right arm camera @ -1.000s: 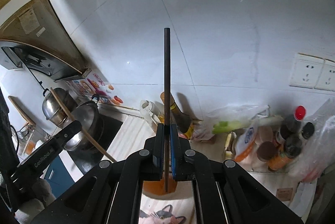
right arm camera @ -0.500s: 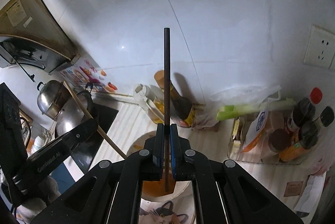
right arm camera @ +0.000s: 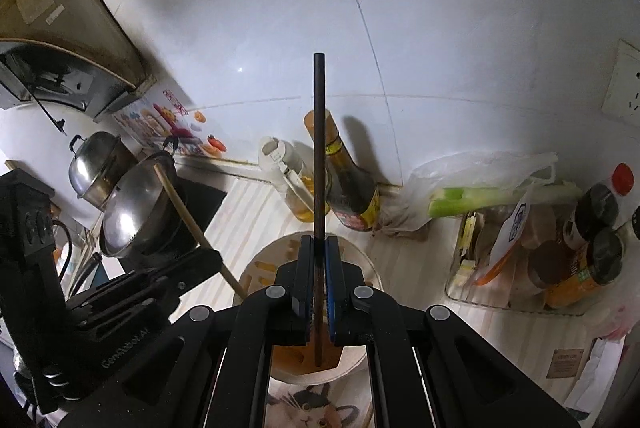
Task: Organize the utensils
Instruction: 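Lower both chopsticks into the holder and open both tools, then move both tools back to the chopstick row and grasp one wooden chopstick each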
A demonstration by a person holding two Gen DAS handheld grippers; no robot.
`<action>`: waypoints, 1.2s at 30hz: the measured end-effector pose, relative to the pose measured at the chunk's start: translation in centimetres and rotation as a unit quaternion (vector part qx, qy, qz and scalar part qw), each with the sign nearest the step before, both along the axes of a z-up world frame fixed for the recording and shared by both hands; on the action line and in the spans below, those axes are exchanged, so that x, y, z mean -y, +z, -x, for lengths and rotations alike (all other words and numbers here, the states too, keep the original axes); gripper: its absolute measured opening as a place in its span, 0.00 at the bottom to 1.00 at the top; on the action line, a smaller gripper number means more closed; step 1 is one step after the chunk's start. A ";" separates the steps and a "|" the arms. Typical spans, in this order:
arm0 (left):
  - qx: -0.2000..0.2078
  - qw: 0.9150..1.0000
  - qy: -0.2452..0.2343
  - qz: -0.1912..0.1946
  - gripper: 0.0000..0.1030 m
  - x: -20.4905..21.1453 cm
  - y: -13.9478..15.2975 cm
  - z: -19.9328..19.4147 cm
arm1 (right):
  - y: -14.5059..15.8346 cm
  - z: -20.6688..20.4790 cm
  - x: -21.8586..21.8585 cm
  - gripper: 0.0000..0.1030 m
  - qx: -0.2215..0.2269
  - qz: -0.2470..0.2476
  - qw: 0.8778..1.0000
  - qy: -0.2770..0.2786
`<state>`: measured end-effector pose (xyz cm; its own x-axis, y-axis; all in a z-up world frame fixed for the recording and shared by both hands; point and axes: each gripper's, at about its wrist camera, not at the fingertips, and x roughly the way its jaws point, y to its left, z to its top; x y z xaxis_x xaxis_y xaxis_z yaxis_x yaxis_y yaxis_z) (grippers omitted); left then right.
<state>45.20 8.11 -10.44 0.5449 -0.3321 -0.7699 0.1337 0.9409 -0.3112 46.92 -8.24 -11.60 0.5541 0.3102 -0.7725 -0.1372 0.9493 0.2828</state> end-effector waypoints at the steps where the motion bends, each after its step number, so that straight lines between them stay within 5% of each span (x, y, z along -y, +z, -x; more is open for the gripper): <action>1: -0.005 1.000 -0.002 0.002 0.04 0.0 -0.2 -0.1 | -0.1 0.0 -0.1 0.05 -0.002 0.001 1.000 0.000; 8: -0.052 0.998 -0.007 0.020 0.06 -0.7 -0.8 -0.7 | -1.3 -0.5 -0.9 0.06 -0.040 0.011 0.999 0.018; 11: -0.046 0.999 -0.002 0.022 0.15 -1.1 0.1 -0.4 | -1.3 -0.4 -0.9 0.08 -0.053 0.009 0.998 0.020; 13: -0.038 0.999 0.012 0.012 0.65 -1.6 0.8 -0.1 | -1.1 -0.1 -0.7 0.20 -0.053 0.007 0.998 0.017; 14: -0.029 0.999 0.020 0.012 0.76 -1.9 1.3 0.2 | -0.9 0.1 -0.4 0.26 -0.054 0.004 0.998 0.013; 18: -0.002 0.999 0.042 0.000 0.85 -2.8 2.8 1.3 | 0.2 1.2 1.2 0.41 -0.048 0.003 0.999 -0.011; 20: 0.009 0.999 0.052 -0.006 0.99 -3.2 3.4 2.1 | 0.9 1.9 2.1 0.50 -0.044 0.003 0.999 -0.021; 25: 0.045 0.994 0.088 -0.054 1.00 -2.9 4.1 5.1 | 2.2 4.6 4.2 0.78 -0.025 0.015 0.998 -0.055; 29: 0.037 0.991 0.105 -0.068 1.00 -2.1 3.5 7.5 | 2.2 7.0 5.9 0.96 -0.023 0.027 0.996 -0.077; 36: 0.001 0.987 0.119 -0.106 1.00 1.1 -0.2 12.0 | -1.0 11.8 10.7 0.98 -0.041 0.045 0.991 -0.116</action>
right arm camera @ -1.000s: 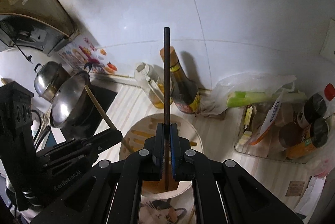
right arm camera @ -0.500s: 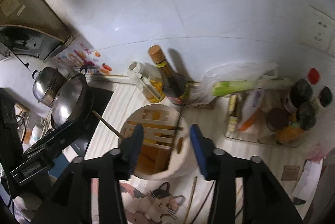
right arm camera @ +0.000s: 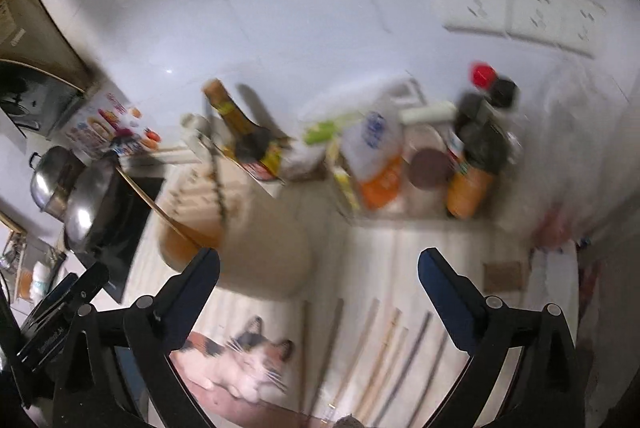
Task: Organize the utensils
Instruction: 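Move both tools back to the chopstick row and grasp one wooden chopstick each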
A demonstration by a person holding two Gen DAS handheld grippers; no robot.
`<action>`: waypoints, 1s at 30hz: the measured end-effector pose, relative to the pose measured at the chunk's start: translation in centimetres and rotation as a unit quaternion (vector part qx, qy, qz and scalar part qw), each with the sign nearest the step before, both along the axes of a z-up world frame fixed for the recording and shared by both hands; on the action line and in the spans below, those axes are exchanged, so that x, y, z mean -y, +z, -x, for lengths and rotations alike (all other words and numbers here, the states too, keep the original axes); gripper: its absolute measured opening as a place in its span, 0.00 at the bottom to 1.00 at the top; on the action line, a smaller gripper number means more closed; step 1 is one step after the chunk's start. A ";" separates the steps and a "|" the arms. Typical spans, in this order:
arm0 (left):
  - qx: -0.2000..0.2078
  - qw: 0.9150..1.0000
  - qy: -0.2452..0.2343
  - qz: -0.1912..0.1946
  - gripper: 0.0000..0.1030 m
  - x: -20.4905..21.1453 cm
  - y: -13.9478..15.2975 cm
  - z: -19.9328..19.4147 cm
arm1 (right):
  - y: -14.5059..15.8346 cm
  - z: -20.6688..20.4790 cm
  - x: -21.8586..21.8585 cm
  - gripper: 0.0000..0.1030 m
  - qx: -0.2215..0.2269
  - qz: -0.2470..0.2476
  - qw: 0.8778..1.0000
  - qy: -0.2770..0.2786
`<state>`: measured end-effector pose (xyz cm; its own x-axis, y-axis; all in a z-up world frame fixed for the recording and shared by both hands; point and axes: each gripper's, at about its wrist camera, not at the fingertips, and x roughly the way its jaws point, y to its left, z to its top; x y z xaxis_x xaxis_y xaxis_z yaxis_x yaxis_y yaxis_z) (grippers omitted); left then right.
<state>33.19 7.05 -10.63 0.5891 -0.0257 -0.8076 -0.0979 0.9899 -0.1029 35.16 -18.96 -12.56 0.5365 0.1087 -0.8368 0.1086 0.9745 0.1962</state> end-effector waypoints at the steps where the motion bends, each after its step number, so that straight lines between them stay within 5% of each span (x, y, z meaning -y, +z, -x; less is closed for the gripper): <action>1: -0.009 1.000 -0.003 -0.002 1.00 0.6 -0.7 0.6 | -0.6 0.5 0.7 0.98 -0.007 0.001 1.000 -0.003; 6: -0.069 0.997 -0.020 -0.027 1.00 4.8 -6.0 2.5 | -5.5 3.5 5.5 0.94 -0.064 -0.004 0.998 -0.028; 9: -0.107 0.993 -0.027 -0.047 1.00 6.9 -9.6 3.1 | -9.4 5.0 8.6 0.68 -0.115 -0.019 0.992 -0.050; 12: -0.140 0.988 -0.033 -0.051 1.00 8.0 -12.7 3.1 | -13.4 5.9 10.9 0.55 -0.161 -0.027 0.984 -0.070; 23: -0.202 0.976 -0.072 -0.046 0.87 10.2 -20.0 0.8 | -22.6 8.5 15.5 0.46 -0.254 -0.022 0.957 -0.136; 29: -0.214 0.968 -0.115 -0.060 0.47 12.6 -22.0 -0.7 | -23.9 8.5 16.2 0.43 -0.257 -0.006 0.956 -0.141; 30: -0.217 0.967 -0.120 -0.060 0.35 12.9 -22.3 -0.8 | -24.0 8.5 16.1 0.39 -0.258 0.000 0.956 -0.138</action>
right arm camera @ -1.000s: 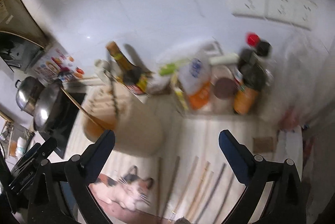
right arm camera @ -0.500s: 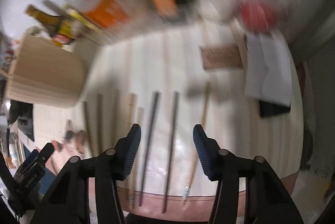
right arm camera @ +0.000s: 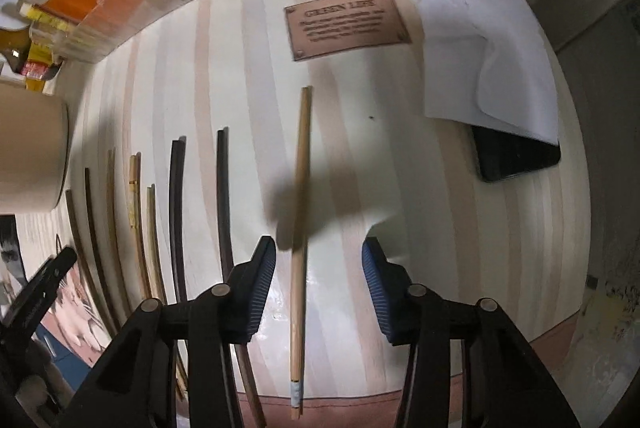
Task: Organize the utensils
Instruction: 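Move both tools back to the chopstick row and grasp one wooden chopstick each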
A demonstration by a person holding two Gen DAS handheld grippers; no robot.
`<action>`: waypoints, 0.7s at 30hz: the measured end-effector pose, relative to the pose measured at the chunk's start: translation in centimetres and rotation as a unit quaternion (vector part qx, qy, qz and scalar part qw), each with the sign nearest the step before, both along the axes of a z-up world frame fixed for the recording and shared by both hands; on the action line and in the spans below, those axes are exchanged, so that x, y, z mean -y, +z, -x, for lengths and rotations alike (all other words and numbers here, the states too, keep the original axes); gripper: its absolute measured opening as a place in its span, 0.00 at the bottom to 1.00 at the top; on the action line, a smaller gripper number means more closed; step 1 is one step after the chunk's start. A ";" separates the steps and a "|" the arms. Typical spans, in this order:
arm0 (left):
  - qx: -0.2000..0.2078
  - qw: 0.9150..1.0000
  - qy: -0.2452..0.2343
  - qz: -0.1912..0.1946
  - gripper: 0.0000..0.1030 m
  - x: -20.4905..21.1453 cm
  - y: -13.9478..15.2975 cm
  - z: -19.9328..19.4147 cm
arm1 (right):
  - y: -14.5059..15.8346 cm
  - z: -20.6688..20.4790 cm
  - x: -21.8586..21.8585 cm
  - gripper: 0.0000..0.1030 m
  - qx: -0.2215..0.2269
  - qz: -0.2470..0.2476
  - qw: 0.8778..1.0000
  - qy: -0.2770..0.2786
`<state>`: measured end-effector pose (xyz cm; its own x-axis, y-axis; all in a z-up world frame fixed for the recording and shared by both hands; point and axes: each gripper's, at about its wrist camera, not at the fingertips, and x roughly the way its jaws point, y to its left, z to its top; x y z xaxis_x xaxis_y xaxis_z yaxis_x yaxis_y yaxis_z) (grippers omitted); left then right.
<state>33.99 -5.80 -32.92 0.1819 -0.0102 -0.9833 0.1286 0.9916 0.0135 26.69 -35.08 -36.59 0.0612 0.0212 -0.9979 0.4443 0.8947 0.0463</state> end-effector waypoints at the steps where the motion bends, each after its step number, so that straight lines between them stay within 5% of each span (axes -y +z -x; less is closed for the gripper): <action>1: -0.003 1.000 -0.004 -0.001 0.19 0.2 -0.3 -0.1 | 0.0 -0.1 -0.2 0.36 0.000 0.009 1.000 0.006; 2: -0.008 1.000 -0.008 -0.001 0.13 0.4 -0.6 -0.1 | 0.0 -0.3 -0.5 0.30 -0.002 0.021 1.000 0.011; 3: -0.011 1.000 -0.009 0.003 0.04 0.5 -0.8 0.0 | 0.0 -0.7 -0.9 0.11 0.002 0.022 1.000 0.015; 4: -0.013 1.000 -0.008 0.004 0.04 0.5 -1.0 0.2 | -0.1 -0.8 -1.0 0.07 0.004 0.015 1.000 0.014; 14: -0.034 0.998 0.043 0.030 0.04 -4.5 -0.9 4.2 | -0.1 0.7 -2.7 0.06 -0.008 -0.013 0.998 0.055; 21: -0.044 0.998 0.032 0.034 0.04 -6.5 -1.1 6.3 | -0.1 1.4 -3.6 0.06 -0.033 -0.007 0.996 0.078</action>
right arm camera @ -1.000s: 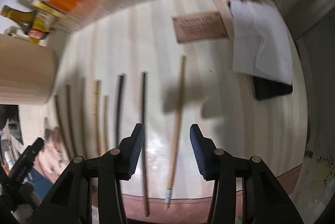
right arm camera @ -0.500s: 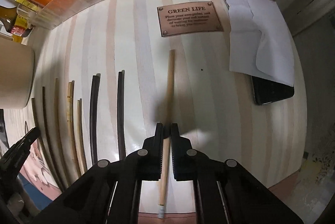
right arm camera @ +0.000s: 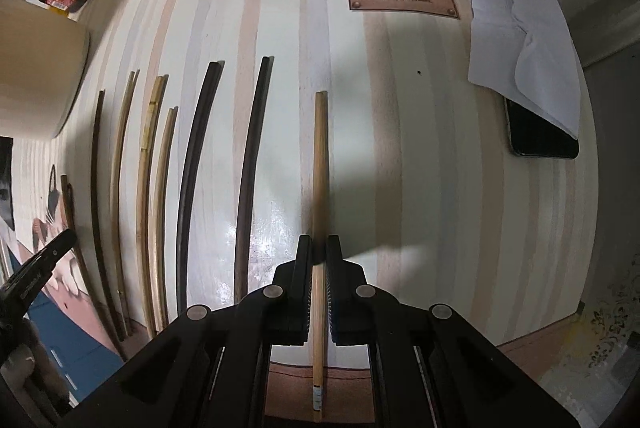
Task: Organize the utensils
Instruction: 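Lift both wooden chopsticks and carry them over the utensil holder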
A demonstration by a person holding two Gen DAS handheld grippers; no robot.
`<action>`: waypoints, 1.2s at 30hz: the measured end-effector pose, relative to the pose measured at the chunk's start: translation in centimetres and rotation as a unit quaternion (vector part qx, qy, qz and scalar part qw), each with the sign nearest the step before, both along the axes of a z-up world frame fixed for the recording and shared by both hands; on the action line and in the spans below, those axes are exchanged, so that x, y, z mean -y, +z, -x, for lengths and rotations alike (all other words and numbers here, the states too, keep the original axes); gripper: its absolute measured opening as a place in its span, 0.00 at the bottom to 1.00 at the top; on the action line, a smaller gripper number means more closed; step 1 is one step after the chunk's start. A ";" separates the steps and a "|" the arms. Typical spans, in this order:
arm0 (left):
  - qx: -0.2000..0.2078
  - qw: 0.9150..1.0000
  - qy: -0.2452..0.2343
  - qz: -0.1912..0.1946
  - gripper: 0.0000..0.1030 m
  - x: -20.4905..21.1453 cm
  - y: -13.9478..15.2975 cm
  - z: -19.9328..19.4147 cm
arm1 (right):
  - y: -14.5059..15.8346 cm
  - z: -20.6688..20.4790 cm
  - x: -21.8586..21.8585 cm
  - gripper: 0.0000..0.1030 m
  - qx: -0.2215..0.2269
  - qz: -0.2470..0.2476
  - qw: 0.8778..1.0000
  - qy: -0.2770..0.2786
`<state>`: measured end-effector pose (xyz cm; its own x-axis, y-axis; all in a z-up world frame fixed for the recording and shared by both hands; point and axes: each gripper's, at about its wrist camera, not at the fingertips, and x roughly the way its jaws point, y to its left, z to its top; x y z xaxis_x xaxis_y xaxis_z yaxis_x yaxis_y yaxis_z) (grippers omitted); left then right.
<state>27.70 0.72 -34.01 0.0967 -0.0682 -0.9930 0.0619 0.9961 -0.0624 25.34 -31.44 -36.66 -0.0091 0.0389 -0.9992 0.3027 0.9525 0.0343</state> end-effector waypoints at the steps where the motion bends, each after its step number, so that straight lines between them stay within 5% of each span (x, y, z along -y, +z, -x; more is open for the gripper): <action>1: -0.001 1.000 -0.006 0.005 0.04 0.1 0.0 -0.1 | -0.1 -0.6 -0.4 0.06 -0.003 0.002 1.000 0.001; 26: 0.000 0.997 -0.078 0.011 0.11 0.7 -0.6 -3.2 | -2.6 -7.1 -2.5 0.07 -0.063 0.032 0.997 -0.027; 31: -0.008 0.997 -0.071 0.032 0.39 3.0 -0.6 -3.4 | -2.2 -7.3 -1.6 0.10 -0.047 0.040 0.998 -0.027; 36: 0.015 0.996 -0.092 0.001 0.41 5.6 -0.5 -3.7 | -1.8 -8.2 -1.3 0.12 -0.017 0.058 0.998 -0.026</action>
